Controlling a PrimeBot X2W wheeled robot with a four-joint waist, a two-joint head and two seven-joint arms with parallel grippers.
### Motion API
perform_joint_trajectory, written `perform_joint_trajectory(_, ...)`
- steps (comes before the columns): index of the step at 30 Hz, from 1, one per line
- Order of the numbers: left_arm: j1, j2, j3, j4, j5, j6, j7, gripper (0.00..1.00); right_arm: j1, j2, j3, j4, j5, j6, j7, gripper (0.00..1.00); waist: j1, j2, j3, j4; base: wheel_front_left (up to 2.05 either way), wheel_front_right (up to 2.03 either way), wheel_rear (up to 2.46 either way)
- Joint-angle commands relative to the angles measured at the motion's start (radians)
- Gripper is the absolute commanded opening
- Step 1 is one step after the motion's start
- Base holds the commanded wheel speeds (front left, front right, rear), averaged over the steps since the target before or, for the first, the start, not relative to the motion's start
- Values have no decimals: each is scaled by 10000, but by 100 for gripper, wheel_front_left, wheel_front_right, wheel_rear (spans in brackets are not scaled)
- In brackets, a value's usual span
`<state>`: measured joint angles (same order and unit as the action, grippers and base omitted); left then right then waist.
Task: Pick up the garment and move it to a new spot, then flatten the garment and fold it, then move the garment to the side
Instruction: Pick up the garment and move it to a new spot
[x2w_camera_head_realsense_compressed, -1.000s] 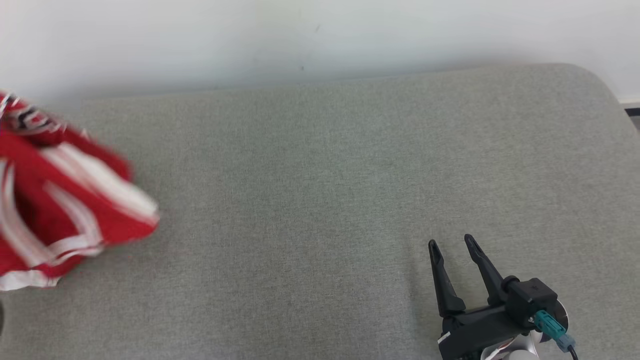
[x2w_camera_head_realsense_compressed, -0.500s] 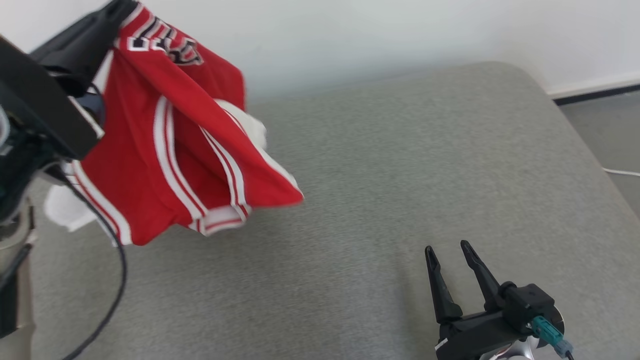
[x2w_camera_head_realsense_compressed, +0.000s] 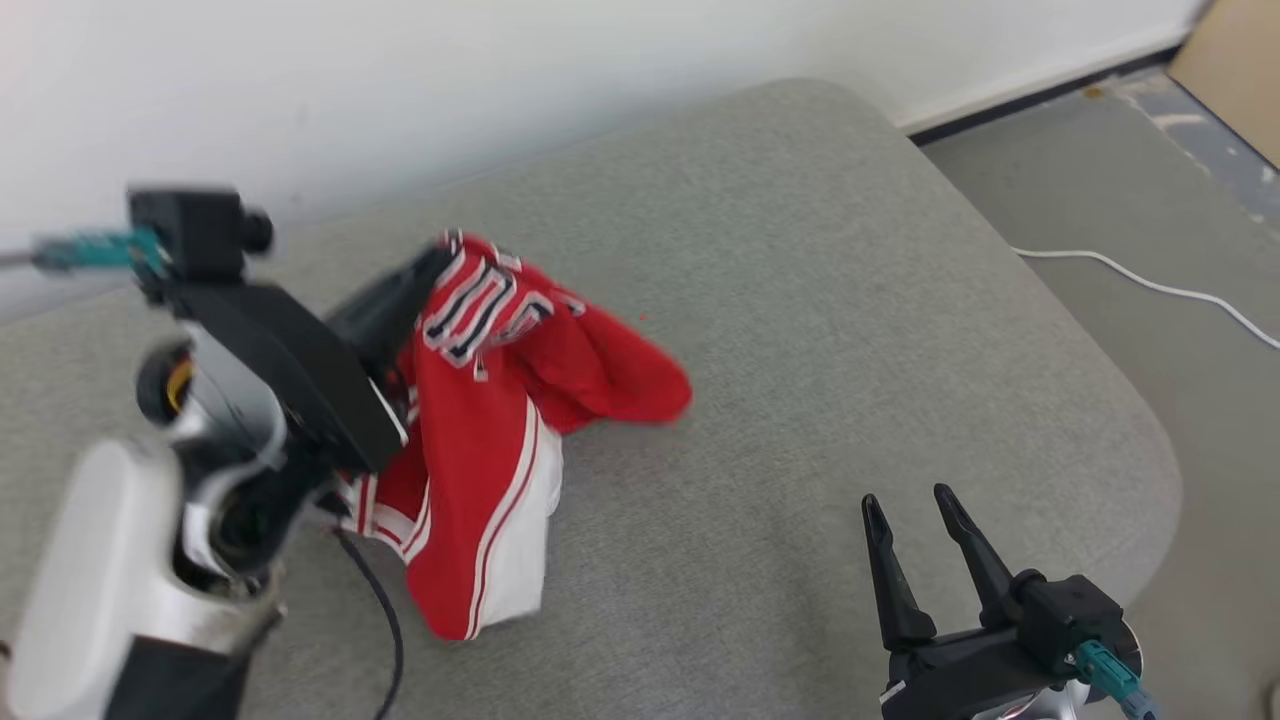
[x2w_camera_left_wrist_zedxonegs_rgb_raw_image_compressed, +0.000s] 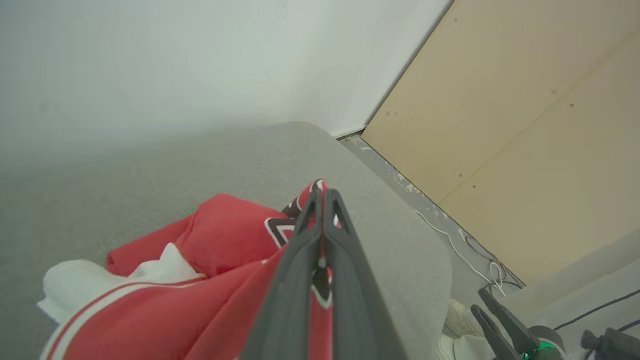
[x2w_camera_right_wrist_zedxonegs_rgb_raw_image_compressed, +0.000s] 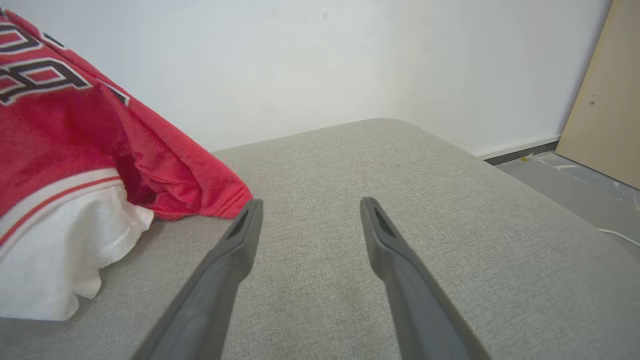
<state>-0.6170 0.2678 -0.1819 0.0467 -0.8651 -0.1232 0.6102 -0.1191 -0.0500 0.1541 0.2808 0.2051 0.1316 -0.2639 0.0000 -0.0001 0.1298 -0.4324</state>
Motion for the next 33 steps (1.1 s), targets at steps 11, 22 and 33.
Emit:
perform_joint_trajectory(11, 1235, -525, -1131, 3349, 2925, 58, -4418, 100, -8, -11, -110, -22, -321, -18, -9, 100, 0, 1, 233, 86, 0, 0, 0)
perform_joint_trajectory(22, 2526, -1049, -463, 3050, 3629, 660, -8531, 100, 257, -12, -892, -51, -745, -18, -8, 100, 0, 1, -391, 1649, 0, 0, 0)
perform_joint_trajectory(33, 5331, -1720, 1310, 638, 5312, 495, -8757, 100, 709, -11, -1590, -223, -1290, -19, 77, 100, 0, 1, -958, 3144, 0, 0, 0)
